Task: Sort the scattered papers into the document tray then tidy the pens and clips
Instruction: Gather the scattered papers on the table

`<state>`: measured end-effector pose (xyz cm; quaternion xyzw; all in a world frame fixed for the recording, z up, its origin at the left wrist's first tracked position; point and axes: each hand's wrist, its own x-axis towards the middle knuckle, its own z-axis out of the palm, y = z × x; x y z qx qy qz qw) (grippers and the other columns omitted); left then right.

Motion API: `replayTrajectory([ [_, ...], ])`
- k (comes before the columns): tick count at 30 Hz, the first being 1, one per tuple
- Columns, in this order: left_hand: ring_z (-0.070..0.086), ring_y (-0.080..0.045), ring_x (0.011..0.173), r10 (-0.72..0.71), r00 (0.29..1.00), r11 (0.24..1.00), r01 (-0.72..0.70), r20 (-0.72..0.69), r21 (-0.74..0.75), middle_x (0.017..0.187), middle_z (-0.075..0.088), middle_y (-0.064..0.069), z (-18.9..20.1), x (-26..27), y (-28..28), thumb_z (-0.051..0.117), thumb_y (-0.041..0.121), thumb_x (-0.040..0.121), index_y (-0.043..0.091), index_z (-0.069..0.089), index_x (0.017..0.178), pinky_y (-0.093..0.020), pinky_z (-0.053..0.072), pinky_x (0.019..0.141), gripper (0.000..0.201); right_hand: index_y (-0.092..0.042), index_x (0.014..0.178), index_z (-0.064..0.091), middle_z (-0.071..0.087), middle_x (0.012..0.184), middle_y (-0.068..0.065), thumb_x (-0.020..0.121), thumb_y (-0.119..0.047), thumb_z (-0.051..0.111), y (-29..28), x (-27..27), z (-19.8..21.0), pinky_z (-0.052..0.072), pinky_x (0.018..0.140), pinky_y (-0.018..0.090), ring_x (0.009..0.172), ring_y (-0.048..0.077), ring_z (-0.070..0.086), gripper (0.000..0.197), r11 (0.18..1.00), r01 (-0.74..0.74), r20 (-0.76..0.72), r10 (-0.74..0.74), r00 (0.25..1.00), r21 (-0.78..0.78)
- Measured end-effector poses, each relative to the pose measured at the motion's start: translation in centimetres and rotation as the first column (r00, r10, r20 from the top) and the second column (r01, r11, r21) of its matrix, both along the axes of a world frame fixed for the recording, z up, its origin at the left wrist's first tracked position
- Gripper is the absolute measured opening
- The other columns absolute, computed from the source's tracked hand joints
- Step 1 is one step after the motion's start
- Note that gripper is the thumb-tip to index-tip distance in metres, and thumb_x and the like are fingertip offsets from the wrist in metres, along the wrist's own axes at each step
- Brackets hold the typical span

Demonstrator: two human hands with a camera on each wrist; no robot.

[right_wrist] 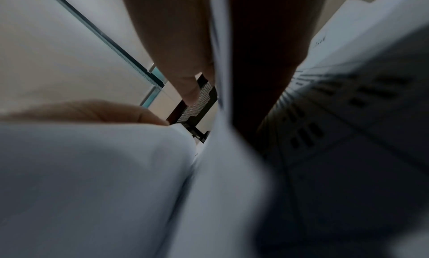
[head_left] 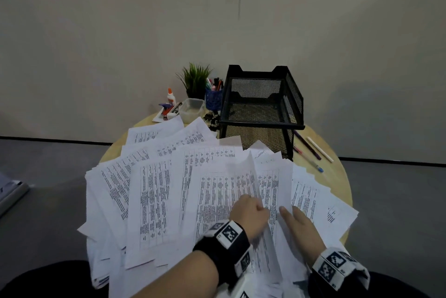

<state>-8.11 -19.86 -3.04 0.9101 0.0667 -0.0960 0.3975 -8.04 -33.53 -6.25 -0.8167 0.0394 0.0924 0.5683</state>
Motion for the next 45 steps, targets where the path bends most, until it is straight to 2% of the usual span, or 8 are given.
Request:
replayTrajectory([
  [8,0.046,0.009,0.076,0.096,0.993,0.99,-0.088,0.065,-0.112,0.137,0.042,0.005,-0.1,0.1,4.5,0.048,0.02,0.095,0.016,0.055,0.121,-0.001,0.04,0.061,0.027,-0.024,0.104,0.055,0.068,0.096,-0.001,0.073,-0.016,0.064,-0.2,0.7,-1.7,0.054,0.068,0.03,0.084,0.018,0.067,0.033,0.991,-0.037,-0.097,0.025,0.995,-0.126],
  [11,0.045,-0.017,0.126,0.262,0.964,0.965,-0.262,0.034,-0.005,0.148,0.033,-0.007,-0.4,0.3,8.6,0.054,0.027,0.091,0.009,0.037,0.14,-0.029,0.039,0.104,0.055,-0.022,0.101,0.059,0.071,0.094,0.002,0.064,-0.018,0.061,-0.8,1.2,-2.2,0.057,0.077,0.044,0.085,0.024,0.068,0.037,0.998,-0.002,-0.104,-0.005,0.995,-0.066],
  [14,0.034,-0.029,0.135,0.336,0.933,0.941,-0.339,-0.13,-0.002,0.151,0.027,-0.014,-1.0,0.2,11.3,0.056,0.033,0.088,0.006,0.019,0.147,-0.04,0.035,0.11,0.074,-0.007,0.101,0.061,0.07,0.082,0.01,0.072,0.003,0.056,-0.9,1.4,-1.9,0.054,0.061,0.033,0.069,0.025,0.066,0.031,0.998,0.043,-0.123,-0.038,0.992,0.035],
  [21,0.037,-0.028,0.134,0.301,0.933,0.89,-0.35,-0.199,-0.292,0.144,0.04,-0.007,-1.5,-0.1,11.4,0.059,0.038,0.084,-0.001,0.03,0.141,-0.039,0.03,0.112,0.075,-0.014,0.107,0.065,0.074,0.099,0.006,0.066,-0.026,0.067,-0.2,1.0,-1.5,0.053,0.088,0.049,0.093,0.028,0.069,0.042,0.984,-0.075,-0.248,0.113,0.962,0.159],
  [28,0.044,-0.012,0.072,0.299,0.934,0.871,-0.351,-0.194,-0.343,0.082,0.041,0.004,-2.1,0.5,11.3,0.059,0.014,0.089,0.014,0.04,0.081,-0.026,0.035,0.068,0.021,-0.01,0.083,0.059,0.061,0.074,0.006,0.08,-0.006,0.057,0.1,0.7,-1.1,0.048,0.054,0.027,0.06,0.019,0.058,0.006,0.939,-0.059,-0.065,0.039,0.997,-0.338],
  [34,0.033,-0.012,0.058,0.277,0.942,0.882,-0.327,-0.188,-0.338,0.069,0.035,0.0,-2.4,0.9,10.3,0.06,0.014,0.088,0.009,0.041,0.077,-0.026,0.026,0.056,0.022,-0.029,0.085,0.054,0.044,0.129,0.019,0.074,-0.033,0.056,-1.0,1.4,-0.9,0.044,0.094,0.039,0.114,0.038,0.048,0.012,0.775,0.0,-0.151,-0.123,0.981,-0.632],
  [39,0.033,-0.045,0.13,0.242,0.949,0.883,-0.301,-0.2,-0.36,0.141,0.03,-0.031,-1.8,1.2,9.4,0.058,0.019,0.09,-0.017,0.027,0.132,-0.046,0.028,0.108,0.063,-0.016,0.081,0.059,0.047,0.109,0.018,0.08,-0.017,0.06,-2.6,1.7,0.2,0.048,0.083,0.036,0.091,0.035,0.055,0.002,0.834,0.104,-0.163,-0.226,0.96,-0.542],
  [45,0.041,-0.009,0.069,0.189,0.966,0.864,-0.25,-0.179,-0.437,0.076,0.04,0.0,-2.0,0.7,8.8,0.059,0.016,0.09,0.021,0.041,0.073,-0.021,0.029,0.063,0.025,-0.014,0.09,0.055,0.064,0.083,0.008,0.082,-0.001,0.057,-2.5,1.1,1.6,0.041,0.058,0.028,0.067,0.018,0.056,0.016,0.921,0.253,0.005,-0.264,0.965,-0.297],
])
